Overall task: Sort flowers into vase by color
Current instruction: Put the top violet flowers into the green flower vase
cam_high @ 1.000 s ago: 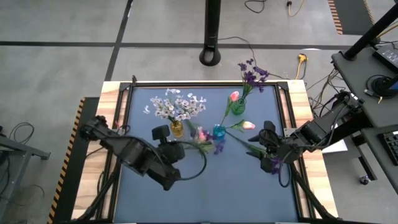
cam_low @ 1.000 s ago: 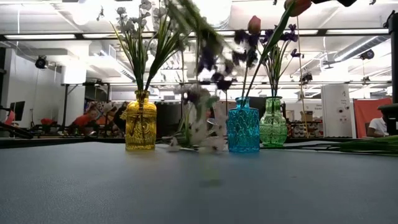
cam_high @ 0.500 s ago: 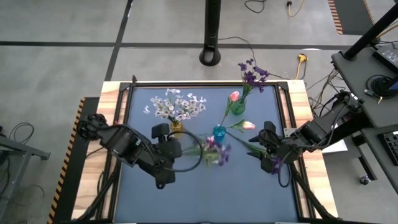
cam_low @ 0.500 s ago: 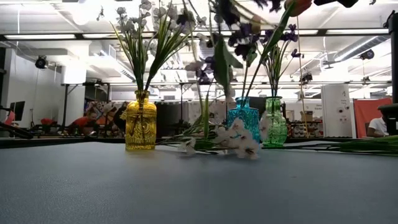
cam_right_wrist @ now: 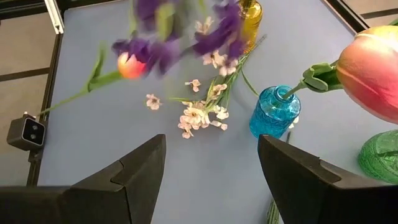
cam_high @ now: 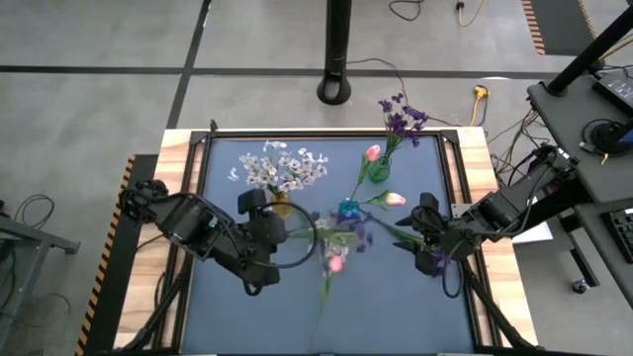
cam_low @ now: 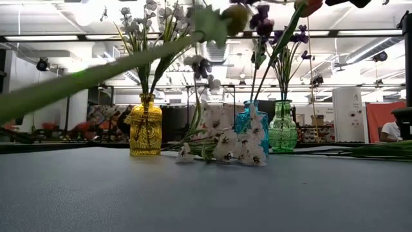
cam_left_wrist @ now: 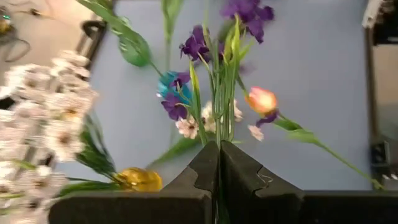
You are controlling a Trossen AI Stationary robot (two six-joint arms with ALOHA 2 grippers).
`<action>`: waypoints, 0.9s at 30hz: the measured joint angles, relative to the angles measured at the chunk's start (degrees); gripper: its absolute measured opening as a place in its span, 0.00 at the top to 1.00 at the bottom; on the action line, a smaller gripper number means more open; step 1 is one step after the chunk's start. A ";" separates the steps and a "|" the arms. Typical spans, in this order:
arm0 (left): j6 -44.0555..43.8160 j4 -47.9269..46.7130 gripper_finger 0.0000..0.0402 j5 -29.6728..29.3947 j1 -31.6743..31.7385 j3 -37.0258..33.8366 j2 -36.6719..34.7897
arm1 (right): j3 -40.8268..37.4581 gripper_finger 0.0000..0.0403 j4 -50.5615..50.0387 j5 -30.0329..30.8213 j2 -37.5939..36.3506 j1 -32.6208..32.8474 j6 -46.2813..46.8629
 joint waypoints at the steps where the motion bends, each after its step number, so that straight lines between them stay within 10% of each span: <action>1: 0.29 -0.05 1.00 -0.72 0.00 0.09 -0.03 | 0.00 0.39 0.01 0.00 0.00 0.00 0.00; 27: -3.03 -0.05 1.00 -5.43 0.11 -0.45 0.80 | -10.28 0.39 9.63 0.50 3.56 1.34 11.75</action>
